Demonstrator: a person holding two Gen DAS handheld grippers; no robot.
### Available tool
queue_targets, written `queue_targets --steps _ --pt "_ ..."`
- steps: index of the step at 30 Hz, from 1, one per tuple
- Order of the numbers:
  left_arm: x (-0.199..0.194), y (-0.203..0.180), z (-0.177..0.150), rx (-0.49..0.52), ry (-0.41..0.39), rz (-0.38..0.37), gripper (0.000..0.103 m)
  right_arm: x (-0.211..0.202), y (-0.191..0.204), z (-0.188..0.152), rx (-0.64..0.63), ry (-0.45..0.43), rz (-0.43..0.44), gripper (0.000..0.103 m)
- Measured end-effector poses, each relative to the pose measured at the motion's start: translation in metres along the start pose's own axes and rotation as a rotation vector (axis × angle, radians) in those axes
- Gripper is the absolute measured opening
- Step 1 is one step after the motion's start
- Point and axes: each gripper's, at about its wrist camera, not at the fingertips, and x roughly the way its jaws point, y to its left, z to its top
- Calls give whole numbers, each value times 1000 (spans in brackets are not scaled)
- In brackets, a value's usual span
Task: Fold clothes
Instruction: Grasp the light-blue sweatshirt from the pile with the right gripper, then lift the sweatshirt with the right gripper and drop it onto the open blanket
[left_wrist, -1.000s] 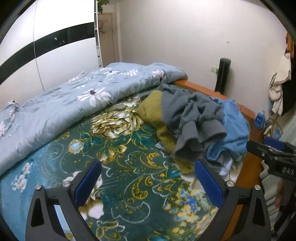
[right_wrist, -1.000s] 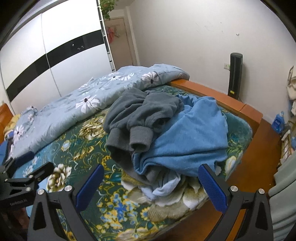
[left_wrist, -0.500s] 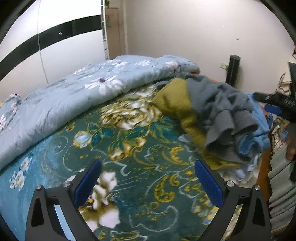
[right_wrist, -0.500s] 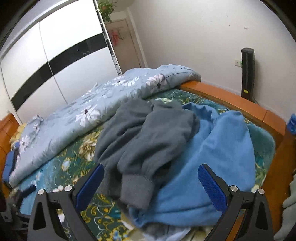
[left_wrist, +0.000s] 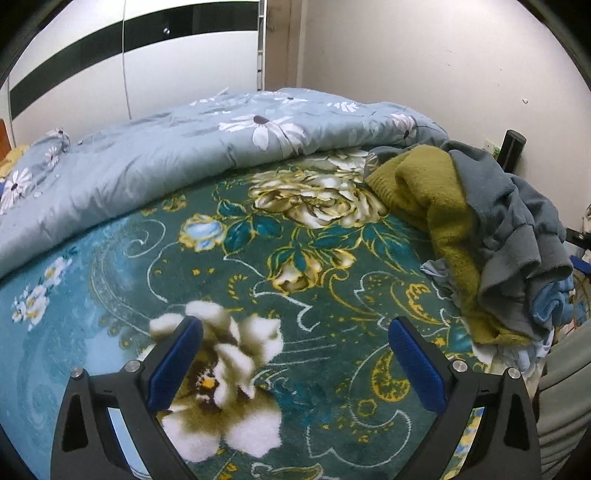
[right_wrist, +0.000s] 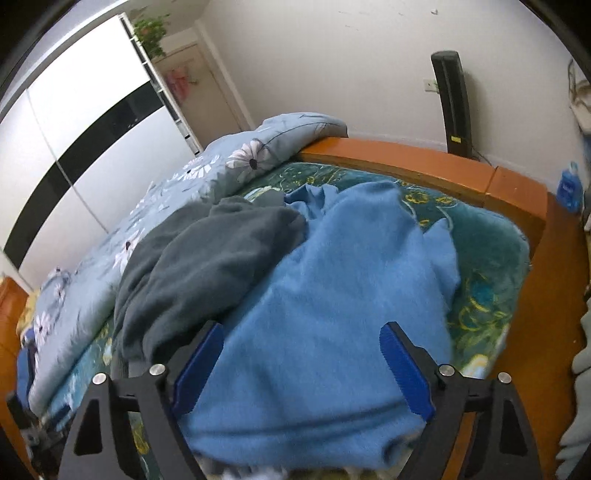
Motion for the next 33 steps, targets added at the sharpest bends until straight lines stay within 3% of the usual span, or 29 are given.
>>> queue_targets --steps 2,4,7,9,12,21,24,29,33 --pt "-4 1 -1 3 -14 13 101 14 7 2 5 26 -11 88" --pt "-9 2 -2 15 -27 24 101 30 10 1 10 68 -59 75" --pt "-16 7 -3 37 -51 55 101 34 1 -7 59 88 -62 58" --pt "-19 13 -3 23 -49 47 101 28 -3 -7 85 87 -33 33" --pt "-26 17 -4 7 -53 30 101 14 -1 -5 86 74 6 11" --pt "-72 32 -7 -14 -112 14 101 -64 34 17 57 -36 159 7" --pt "-91 43 -9 -28 -142 14 101 -101 63 31 12 -103 221 7" --pt "-125 75 -17 -80 -194 14 101 -167 141 49 -108 -179 308 7" --pt "-154 112 -29 -142 -234 27 101 -220 231 51 -250 -235 416 7"
